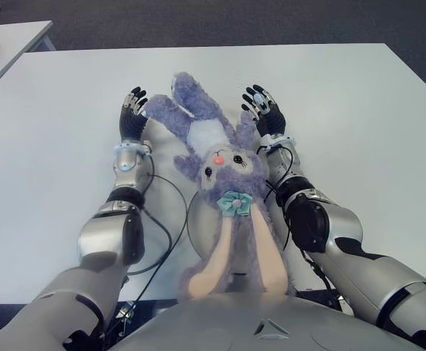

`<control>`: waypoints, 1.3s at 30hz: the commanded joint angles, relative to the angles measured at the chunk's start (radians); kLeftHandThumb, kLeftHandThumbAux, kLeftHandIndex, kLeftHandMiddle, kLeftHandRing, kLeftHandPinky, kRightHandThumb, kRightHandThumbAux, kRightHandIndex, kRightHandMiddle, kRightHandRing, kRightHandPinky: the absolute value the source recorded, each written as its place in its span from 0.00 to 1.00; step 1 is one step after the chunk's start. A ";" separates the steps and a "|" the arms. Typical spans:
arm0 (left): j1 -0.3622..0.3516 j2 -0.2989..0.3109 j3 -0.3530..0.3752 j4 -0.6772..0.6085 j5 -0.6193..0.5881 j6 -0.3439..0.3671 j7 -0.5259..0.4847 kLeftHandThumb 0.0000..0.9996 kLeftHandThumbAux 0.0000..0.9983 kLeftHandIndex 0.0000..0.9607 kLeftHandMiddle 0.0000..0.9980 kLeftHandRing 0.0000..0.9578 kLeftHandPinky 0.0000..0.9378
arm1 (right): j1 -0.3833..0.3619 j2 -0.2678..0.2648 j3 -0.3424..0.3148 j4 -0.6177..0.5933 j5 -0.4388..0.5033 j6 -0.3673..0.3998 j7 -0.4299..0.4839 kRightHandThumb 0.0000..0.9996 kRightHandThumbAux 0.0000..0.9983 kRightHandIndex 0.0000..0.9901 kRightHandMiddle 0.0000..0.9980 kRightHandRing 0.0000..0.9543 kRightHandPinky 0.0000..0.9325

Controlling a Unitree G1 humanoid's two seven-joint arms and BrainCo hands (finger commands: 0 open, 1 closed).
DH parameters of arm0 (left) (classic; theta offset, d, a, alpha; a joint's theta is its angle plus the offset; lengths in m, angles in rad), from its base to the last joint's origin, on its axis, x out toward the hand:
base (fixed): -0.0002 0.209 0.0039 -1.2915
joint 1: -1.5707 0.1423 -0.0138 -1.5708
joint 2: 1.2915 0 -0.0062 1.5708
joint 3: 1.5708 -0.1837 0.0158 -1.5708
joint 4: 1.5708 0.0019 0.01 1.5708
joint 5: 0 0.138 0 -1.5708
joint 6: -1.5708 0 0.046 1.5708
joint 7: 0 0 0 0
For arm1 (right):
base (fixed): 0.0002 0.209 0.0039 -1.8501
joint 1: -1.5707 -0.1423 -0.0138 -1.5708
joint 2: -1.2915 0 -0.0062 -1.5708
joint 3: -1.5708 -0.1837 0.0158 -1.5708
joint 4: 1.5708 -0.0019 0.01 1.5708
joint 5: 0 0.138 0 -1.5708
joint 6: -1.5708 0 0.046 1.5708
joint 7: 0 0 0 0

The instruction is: Put the doll into the plate.

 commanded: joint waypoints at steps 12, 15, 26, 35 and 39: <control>0.293 -0.047 -0.019 0.128 0.040 0.045 0.019 0.00 0.61 0.15 0.17 0.15 0.11 | 0.251 0.130 0.072 0.090 -0.067 0.053 -0.067 0.00 0.77 0.20 0.21 0.18 0.15; 0.292 -0.048 -0.021 0.127 0.043 0.056 0.033 0.00 0.62 0.15 0.17 0.15 0.11 | 0.254 0.133 0.079 0.089 -0.074 0.043 -0.075 0.00 0.76 0.21 0.21 0.18 0.14; 0.291 -0.054 0.009 0.123 0.010 0.070 0.049 0.00 0.67 0.16 0.19 0.17 0.13 | 0.267 0.145 0.121 0.088 -0.110 0.017 -0.144 0.01 0.76 0.25 0.24 0.20 0.15; 0.299 -0.049 0.016 0.118 0.005 0.066 0.043 0.00 0.68 0.16 0.19 0.16 0.13 | 0.270 0.156 0.114 0.087 -0.095 0.007 -0.147 0.04 0.80 0.29 0.28 0.24 0.18; 0.303 -0.045 0.016 0.114 0.004 0.062 0.032 0.00 0.69 0.16 0.18 0.15 0.11 | 0.272 0.163 0.110 0.085 -0.085 0.002 -0.140 0.05 0.80 0.31 0.28 0.25 0.18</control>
